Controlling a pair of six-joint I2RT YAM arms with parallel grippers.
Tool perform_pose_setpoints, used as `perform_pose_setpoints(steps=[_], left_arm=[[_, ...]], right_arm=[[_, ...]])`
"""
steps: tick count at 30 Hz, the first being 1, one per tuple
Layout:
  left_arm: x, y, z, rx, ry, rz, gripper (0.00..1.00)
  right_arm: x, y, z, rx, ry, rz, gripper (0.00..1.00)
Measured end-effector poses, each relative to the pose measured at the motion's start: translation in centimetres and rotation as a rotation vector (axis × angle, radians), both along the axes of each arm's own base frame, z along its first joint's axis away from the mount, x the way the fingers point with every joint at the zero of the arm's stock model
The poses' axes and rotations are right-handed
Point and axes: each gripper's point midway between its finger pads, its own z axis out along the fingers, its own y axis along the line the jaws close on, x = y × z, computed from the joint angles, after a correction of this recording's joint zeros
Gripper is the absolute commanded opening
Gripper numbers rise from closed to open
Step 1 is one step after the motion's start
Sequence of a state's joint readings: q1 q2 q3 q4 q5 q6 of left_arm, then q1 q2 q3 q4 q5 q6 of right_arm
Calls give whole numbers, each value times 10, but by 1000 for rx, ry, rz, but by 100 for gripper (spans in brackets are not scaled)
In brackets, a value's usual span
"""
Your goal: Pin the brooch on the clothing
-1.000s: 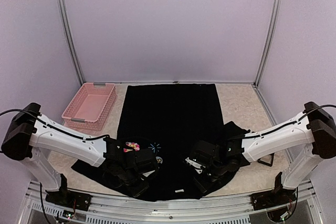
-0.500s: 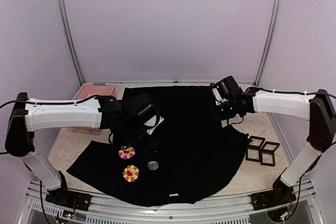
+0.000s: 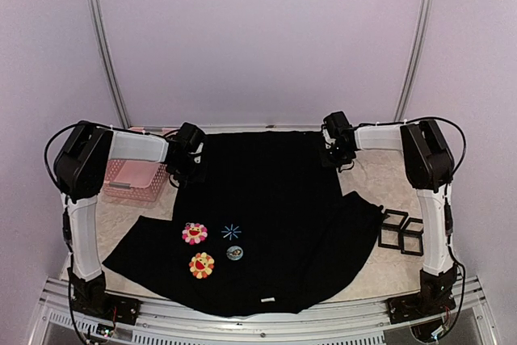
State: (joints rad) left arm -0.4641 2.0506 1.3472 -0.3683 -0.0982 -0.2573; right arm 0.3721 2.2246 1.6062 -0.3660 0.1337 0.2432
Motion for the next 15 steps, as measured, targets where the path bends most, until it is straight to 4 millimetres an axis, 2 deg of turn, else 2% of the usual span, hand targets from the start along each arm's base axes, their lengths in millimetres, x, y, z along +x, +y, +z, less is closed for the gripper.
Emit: perform_pose_setpoints(steps=[3,7,10,13,15], left_arm=[[28,10,4,-4,-48,47,50],[48,25,1,24,-78,83,50],[53,29,2,38,-90,84,52],[55,27,6,44,-106,64,55],[56,24,18,50,-141,44,58]], right_arm=[[31,3,2,4,-26,-5,0],[61,5,3,4,-46,-10,0],[72,5,5,-1,-44,-10,0],[72,5,9,-8,-26,5,2],[71,7,17,1,-26,27,29]])
